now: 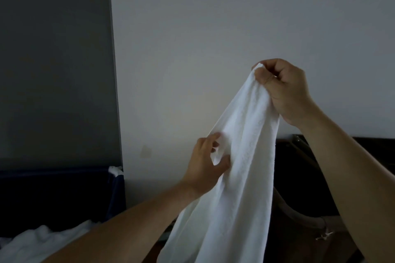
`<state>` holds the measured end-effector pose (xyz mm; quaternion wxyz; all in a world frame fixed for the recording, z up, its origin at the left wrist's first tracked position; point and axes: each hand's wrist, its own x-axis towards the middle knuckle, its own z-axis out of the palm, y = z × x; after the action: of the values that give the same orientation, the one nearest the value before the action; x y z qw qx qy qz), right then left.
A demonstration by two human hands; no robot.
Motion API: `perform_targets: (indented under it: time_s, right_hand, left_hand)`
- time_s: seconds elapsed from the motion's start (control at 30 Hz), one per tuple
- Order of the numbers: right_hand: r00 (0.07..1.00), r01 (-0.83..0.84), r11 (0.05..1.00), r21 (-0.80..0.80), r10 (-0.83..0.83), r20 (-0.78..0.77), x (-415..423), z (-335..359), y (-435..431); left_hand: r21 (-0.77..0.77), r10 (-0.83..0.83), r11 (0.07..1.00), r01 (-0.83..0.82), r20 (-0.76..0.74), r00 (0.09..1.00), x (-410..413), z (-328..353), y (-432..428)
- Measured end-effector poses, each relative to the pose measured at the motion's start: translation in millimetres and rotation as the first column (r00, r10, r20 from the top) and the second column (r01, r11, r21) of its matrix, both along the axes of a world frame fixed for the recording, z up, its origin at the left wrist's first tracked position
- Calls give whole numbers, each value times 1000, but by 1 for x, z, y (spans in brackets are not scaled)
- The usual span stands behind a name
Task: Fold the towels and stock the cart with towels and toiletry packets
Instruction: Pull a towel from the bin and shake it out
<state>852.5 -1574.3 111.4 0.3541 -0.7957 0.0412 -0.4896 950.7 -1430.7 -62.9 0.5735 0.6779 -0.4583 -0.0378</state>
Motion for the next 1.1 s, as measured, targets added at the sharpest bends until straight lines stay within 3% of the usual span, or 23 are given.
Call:
perform_targets:
  time_s: [0.13, 0.3, 0.43, 0.6, 0.67, 0.73, 0.87, 1.0, 1.1]
  right_hand:
    - [1000, 3, 1000, 20, -4, 14, -5, -1, -4]
    - [1000, 21, 1000, 5, -21, -7, -10, -6, -7]
    - [998, 62, 998, 16, -62, -12, -14, -7, -14]
    - [998, 68, 997, 29, -69, 12, -19, -7, -17]
    - [998, 52, 998, 36, -53, 22, -16, -6, -11]
    - [999, 28, 999, 23, -28, 19, -11, -5, -4]
    - [1000, 21, 1000, 3, -21, 5, -7, -5, 0]
    - [1000, 26, 1000, 12, -26, 9, -9, -6, -2]
    - [1000, 16, 1000, 21, -16, 7, -10, -8, -4]
  left_hand:
    - [112, -179, 975, 190, -103, 978, 8, -3, -5]
    - [180, -89, 979, 92, -25, 996, 8, -20, -4]
    - [121, 12, 992, -29, 140, 990, 5, -32, 7]
    - [-101, 217, 975, -197, 267, 939, 16, -41, 26]
    - [7, 163, 985, -172, 270, 949, 17, -42, 23]
    - [152, 42, 986, -66, 160, 986, 14, -46, 18]
    - [247, -26, 969, -3, 114, 993, 5, -49, 16]
    - [159, 97, 978, -133, 216, 972, -3, -58, 19]
    - [29, 108, 989, -144, 524, 845, -10, -59, 16]
